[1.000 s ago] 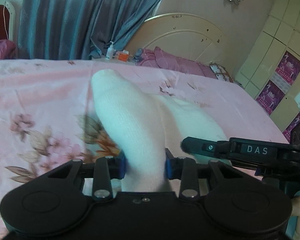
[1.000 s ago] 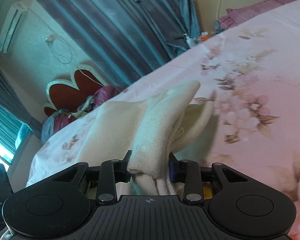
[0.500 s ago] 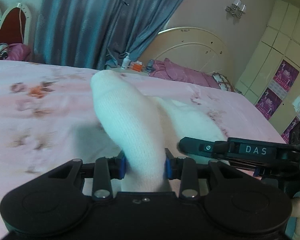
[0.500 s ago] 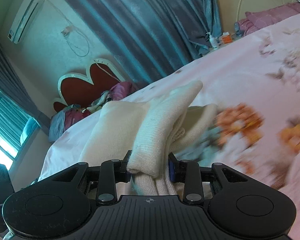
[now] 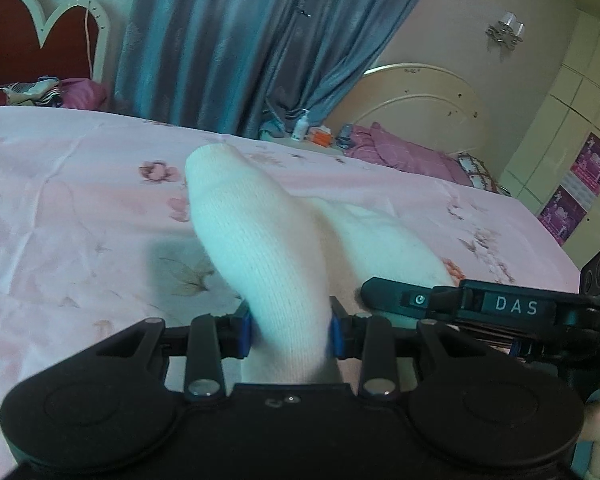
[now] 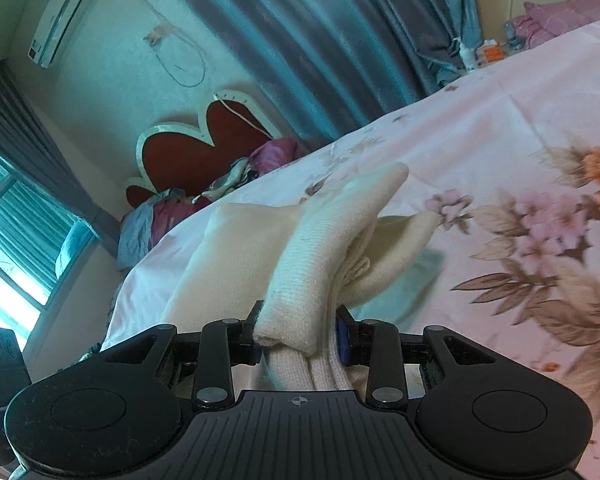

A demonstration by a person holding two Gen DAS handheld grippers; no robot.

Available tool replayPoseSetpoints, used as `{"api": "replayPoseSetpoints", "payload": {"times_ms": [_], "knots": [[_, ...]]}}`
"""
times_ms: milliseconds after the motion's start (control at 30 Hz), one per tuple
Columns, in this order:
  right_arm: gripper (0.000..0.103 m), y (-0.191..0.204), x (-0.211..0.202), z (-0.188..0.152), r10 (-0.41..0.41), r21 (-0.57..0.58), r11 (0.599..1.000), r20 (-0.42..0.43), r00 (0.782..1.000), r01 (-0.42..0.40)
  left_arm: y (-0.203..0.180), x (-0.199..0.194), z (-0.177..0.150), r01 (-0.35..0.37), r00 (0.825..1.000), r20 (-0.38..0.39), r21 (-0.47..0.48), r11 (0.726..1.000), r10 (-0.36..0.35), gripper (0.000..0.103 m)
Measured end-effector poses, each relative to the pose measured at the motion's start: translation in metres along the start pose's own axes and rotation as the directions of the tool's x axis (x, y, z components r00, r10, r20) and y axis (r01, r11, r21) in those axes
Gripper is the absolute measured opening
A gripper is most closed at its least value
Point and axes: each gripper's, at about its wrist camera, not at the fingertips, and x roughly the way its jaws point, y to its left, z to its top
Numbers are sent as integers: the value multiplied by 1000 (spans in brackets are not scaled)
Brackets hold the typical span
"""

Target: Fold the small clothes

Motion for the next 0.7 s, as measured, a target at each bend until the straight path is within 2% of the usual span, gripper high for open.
{"api": "replayPoseSetpoints", "payload": {"times_ms": [267, 467, 700], "knots": [[33, -8, 34, 5, -3, -31, 1000, -31, 1000, 2, 29, 18, -2, -30, 1000, 1, -50, 998, 30, 34], [33, -26, 55, -2, -22, -27, 999, -80, 997, 19, 46, 36, -12, -65, 997, -36, -66, 996, 63, 35], [34, -41, 62, -10, -37, -33, 999, -102, 994, 34, 62, 44, -28, -70, 996, -53, -88, 994, 65, 51]]}}
